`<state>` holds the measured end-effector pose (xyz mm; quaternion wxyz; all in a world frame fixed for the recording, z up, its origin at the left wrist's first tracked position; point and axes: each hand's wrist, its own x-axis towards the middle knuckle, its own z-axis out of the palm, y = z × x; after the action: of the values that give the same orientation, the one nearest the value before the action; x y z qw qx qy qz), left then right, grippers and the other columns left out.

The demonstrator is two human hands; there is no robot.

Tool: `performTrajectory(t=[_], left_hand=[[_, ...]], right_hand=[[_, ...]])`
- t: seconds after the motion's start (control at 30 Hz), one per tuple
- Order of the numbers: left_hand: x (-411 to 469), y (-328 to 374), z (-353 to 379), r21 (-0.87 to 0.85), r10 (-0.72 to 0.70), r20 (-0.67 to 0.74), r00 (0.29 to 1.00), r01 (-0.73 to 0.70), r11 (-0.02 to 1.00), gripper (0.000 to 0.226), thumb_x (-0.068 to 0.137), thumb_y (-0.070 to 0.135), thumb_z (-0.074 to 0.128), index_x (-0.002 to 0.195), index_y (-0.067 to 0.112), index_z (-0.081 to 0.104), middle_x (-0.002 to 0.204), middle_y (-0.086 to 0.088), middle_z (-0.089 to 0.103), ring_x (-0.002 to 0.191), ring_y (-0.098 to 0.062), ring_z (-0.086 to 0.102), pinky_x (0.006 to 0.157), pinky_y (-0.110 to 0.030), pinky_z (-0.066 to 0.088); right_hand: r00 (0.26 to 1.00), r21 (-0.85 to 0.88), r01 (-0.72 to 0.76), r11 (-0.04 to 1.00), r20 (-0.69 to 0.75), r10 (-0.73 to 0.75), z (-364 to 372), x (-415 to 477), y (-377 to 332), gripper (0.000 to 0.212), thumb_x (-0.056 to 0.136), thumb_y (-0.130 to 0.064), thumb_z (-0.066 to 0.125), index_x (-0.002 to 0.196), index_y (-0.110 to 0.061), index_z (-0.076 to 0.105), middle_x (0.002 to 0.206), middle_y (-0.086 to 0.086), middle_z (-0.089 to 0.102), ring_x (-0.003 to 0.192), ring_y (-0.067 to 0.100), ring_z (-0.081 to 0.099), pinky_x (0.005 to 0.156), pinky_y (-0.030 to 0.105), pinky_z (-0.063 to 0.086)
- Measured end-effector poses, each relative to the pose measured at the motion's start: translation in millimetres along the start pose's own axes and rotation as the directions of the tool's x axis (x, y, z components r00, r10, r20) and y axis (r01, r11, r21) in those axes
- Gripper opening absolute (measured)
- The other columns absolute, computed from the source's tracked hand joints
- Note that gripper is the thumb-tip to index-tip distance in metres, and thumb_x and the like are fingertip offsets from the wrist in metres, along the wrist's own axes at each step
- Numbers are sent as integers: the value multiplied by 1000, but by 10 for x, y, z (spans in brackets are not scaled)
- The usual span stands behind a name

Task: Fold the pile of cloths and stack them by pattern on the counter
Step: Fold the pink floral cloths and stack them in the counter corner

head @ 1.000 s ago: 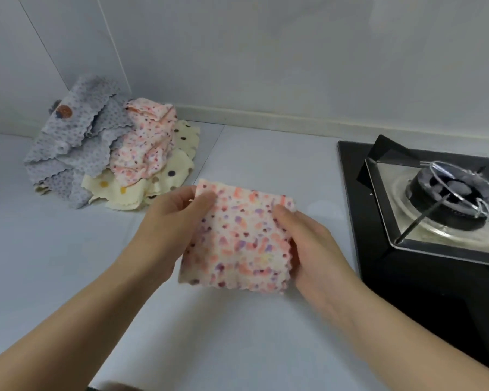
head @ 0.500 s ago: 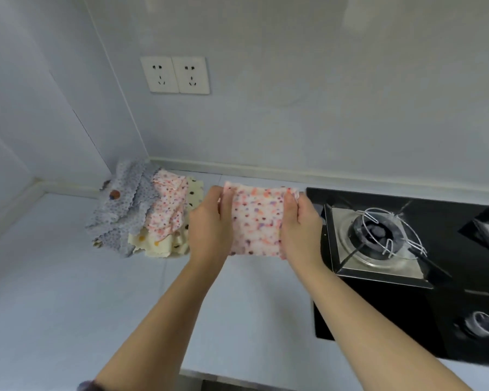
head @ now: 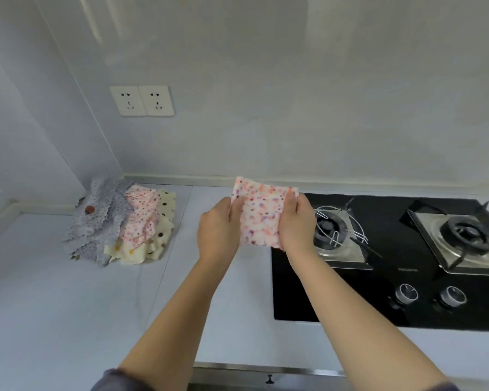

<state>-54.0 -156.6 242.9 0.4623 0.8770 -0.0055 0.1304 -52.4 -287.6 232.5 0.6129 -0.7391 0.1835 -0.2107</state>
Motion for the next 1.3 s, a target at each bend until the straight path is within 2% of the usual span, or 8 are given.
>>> performTrajectory(t=[0.1, 0.23, 0.57, 0.73, 0.9, 1.13, 1.2, 1.3], left_hand=[[-208, 280, 284, -225, -23, 96, 995, 44, 973, 52, 97, 43, 47, 59, 13, 28, 54, 3, 28, 53, -14, 29, 53, -30, 27], [-616, 843, 779, -505, -166, 332, 929, 324, 800, 35, 96, 39, 53, 90, 6, 64, 90, 0, 69, 82, -16, 68, 75, -32, 53], [-1286, 2021, 2009, -490, -239, 375, 896, 410, 769, 25, 96, 36, 51, 88, 15, 63, 95, -7, 68, 91, -24, 65, 86, -42, 52], [-1345, 2369, 2659, -505, -212, 435, 875, 432, 747, 25, 94, 35, 55, 83, 18, 69, 87, -1, 69, 89, -22, 65, 87, -44, 51], [-1307, 2683, 3471, -519, -264, 539, 800, 562, 643, 17, 91, 38, 59, 90, 26, 72, 108, 0, 70, 106, -24, 63, 100, -51, 45], [-1115, 3318, 4772, -418, -281, 594, 753, 588, 692, 22, 95, 42, 52, 76, 30, 51, 81, 13, 51, 85, -14, 51, 89, -39, 41], [-1064, 3434, 5022, -402, -266, 616, 741, 586, 703, 16, 94, 47, 51, 94, 31, 56, 89, 16, 52, 92, -13, 54, 93, -41, 43], [-1038, 3602, 5465, -316, -218, 637, 740, 508, 801, 13, 98, 38, 48, 90, 28, 53, 86, 15, 54, 80, -7, 53, 76, -31, 44]], right_hand=[[997, -72, 22, 997, 80, -16, -554, 111, 40, 31, 104, -33, 35, 96, -13, 57, 86, -7, 59, 79, 3, 54, 64, 18, 40], [972, -64, -11, 998, 234, 25, -1503, 234, 127, 37, 100, -43, 42, 96, -12, 63, 88, 2, 66, 83, 14, 64, 72, 26, 51], [939, 127, -296, 947, 222, 263, -3303, 540, 296, 17, 96, -38, 55, 91, -27, 67, 96, -2, 73, 91, 17, 70, 81, 39, 57], [951, 107, -293, 950, 132, 278, -3935, 814, 491, 23, 95, -41, 55, 88, -23, 68, 93, 2, 72, 89, 20, 70, 86, 42, 57], [949, 90, -315, 945, 25, 314, -4551, 1280, 784, 18, 95, -42, 54, 92, -28, 66, 100, 0, 68, 95, 19, 66, 90, 46, 54], [843, 117, -532, 838, 169, 511, -5509, 2110, 1142, 23, 96, -35, 55, 106, -17, 66, 99, 2, 75, 91, 19, 72, 81, 36, 56], [859, 107, -512, 852, 86, 505, -5677, 2260, 1177, 19, 97, -33, 55, 101, -18, 66, 97, 3, 75, 88, 20, 72, 78, 37, 58], [881, 76, -457, 886, -98, 462, -5958, 2554, 1295, 25, 97, -35, 51, 91, -15, 66, 91, 5, 73, 82, 22, 71, 75, 38, 59]])
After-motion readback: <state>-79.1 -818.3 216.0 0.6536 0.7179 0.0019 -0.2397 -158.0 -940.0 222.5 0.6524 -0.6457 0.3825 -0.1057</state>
